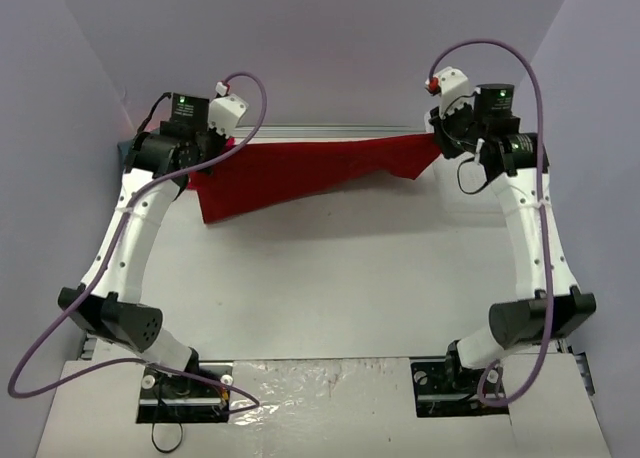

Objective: Fold and stack the t-shirts
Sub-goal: Flatten out the tshirt

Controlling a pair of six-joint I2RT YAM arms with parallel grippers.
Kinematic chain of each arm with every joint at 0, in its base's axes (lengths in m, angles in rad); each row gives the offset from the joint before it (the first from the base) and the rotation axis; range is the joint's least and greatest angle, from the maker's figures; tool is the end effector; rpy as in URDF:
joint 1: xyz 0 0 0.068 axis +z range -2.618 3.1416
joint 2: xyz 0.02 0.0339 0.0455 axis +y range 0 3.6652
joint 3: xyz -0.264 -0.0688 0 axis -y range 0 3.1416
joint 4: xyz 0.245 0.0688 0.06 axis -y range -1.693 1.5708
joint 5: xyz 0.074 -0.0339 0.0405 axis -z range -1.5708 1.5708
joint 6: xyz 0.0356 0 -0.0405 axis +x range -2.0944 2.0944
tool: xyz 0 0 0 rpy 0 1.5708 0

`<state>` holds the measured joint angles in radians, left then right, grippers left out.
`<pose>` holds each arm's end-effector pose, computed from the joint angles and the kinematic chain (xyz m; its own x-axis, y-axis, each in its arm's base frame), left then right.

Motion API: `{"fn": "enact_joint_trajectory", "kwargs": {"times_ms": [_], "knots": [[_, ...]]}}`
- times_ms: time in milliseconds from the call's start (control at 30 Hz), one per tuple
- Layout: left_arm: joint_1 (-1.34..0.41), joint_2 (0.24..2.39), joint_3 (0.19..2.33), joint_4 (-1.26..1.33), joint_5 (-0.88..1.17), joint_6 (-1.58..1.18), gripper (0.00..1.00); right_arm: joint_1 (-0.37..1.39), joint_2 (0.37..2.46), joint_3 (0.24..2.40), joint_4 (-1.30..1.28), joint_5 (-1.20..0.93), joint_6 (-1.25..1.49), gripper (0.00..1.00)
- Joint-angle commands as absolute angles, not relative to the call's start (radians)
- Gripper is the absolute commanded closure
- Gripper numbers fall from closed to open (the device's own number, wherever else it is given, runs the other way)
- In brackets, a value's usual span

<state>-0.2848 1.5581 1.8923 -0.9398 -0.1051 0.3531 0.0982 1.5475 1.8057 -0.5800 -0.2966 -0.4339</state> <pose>0.3066 -0.0859 0.4522 -0.4446 0.4885 -0.7508 0.3734 0.8630 0.3403 0.3353 0.0435 0.4638 -0.1302 -0.4168 -0.8996 -0.4678 0.8258 -0.3150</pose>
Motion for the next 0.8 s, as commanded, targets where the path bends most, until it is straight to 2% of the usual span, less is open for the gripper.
{"fn": "enact_joint_trajectory", "kwargs": {"times_ms": [0, 133, 333, 600, 767], "knots": [[-0.276, 1.415, 1.889, -0.993, -0.12, 0.334, 0.98, 0.092, 1.34, 1.77, -0.597, -0.298, -0.413, 1.0], [-0.276, 1.238, 1.833, -0.976, -0.124, 0.337, 0.98, 0.091, 1.125, 1.692, -0.595, -0.285, -0.396, 1.0], [-0.276, 1.126, 1.844, -0.973, -0.143, 0.318, 0.98, 0.092, 0.993, 1.736, -0.597, -0.245, -0.365, 1.0], [-0.276, 1.166, 1.956, -0.928, -0.169, 0.342, 0.98, 0.092, 1.072, 1.862, -0.592, -0.164, -0.39, 1.0], [-0.276, 1.241, 1.927, -0.865, -0.202, 0.374, 0.97, 0.092, 1.169, 1.822, -0.536, -0.152, -0.411, 1.0]]}}
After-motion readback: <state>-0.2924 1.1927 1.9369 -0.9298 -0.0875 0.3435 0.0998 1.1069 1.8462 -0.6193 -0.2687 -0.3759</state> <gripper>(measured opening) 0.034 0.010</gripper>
